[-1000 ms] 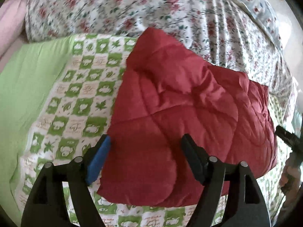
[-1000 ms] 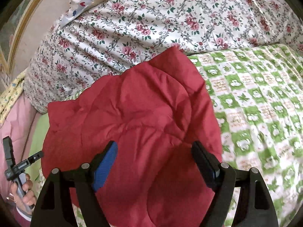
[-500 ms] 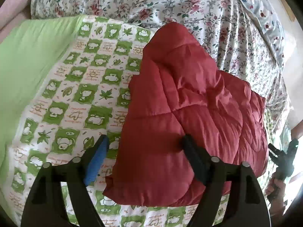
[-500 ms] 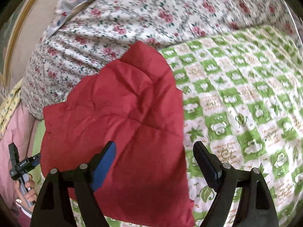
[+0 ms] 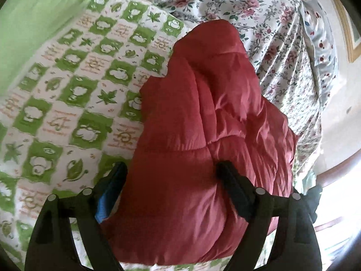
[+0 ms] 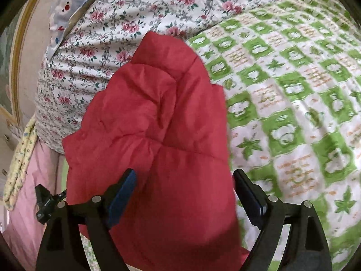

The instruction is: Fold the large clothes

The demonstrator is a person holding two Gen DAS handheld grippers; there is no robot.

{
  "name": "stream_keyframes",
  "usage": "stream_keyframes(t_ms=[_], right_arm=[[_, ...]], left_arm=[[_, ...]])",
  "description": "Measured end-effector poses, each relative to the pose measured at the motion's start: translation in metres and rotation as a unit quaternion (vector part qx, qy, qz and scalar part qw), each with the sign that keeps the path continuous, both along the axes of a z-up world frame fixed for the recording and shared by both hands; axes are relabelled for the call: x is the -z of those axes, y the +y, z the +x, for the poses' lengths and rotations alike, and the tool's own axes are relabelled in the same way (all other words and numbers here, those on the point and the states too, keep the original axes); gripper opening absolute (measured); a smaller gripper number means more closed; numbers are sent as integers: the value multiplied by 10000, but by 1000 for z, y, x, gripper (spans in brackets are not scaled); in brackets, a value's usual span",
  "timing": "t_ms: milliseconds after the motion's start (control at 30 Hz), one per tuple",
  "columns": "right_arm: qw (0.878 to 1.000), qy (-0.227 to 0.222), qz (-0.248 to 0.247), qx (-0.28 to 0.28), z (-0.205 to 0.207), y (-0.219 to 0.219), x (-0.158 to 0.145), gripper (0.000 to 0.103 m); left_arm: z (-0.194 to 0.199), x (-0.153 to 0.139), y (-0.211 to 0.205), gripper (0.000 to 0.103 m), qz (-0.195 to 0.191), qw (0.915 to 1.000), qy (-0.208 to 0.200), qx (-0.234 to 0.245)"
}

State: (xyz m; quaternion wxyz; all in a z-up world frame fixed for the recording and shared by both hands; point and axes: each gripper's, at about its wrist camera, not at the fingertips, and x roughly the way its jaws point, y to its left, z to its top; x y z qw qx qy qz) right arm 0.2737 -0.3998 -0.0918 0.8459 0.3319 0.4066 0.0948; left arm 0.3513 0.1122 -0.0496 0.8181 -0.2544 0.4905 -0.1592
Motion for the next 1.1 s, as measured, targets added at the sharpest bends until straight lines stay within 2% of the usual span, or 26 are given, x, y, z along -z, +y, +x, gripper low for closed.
stream_keyframes(t_ms=[167, 233, 400, 467, 500, 567, 633, 733, 833, 1100], right_arm=[[9999, -29, 138, -31, 7, 4, 4, 93], [9998, -41, 204, -28, 7, 3, 7, 93], [9992, -42, 391, -71, 9, 1, 15, 93], [9988, -2, 473, -93, 10, 0, 19, 92], [9986, 31, 506, -114, 11, 0, 21, 90], [9986, 50, 494, -192, 10, 2, 19, 80], [9989, 45, 427, -208, 7, 5, 11, 63], [9989, 24, 425, -198, 1, 7, -1, 45], [9989, -18, 412, -210, -10, 10, -15, 38], [9977, -172, 357, -542, -67, 26, -45, 34]], left_arm=[[11, 17, -3, 95, -520, 9981, 304, 90], [12, 19, -6, 96, -569, 9979, 306, 87], [11, 18, -17, 95, -360, 9992, 118, 129], [10, 14, -24, 85, -182, 9996, 2, 206], [10, 12, -26, 80, -120, 9996, -65, 247], [7, 6, -30, 66, 24, 9993, -200, 304], [4, 0, -33, 57, 135, 9988, -309, 353], [-3, -9, -33, 48, 155, 9981, -439, 398], [-17, -22, -29, 44, 133, 9972, -581, 449], [-79, -42, -11, 40, 121, 9954, -769, 564]])
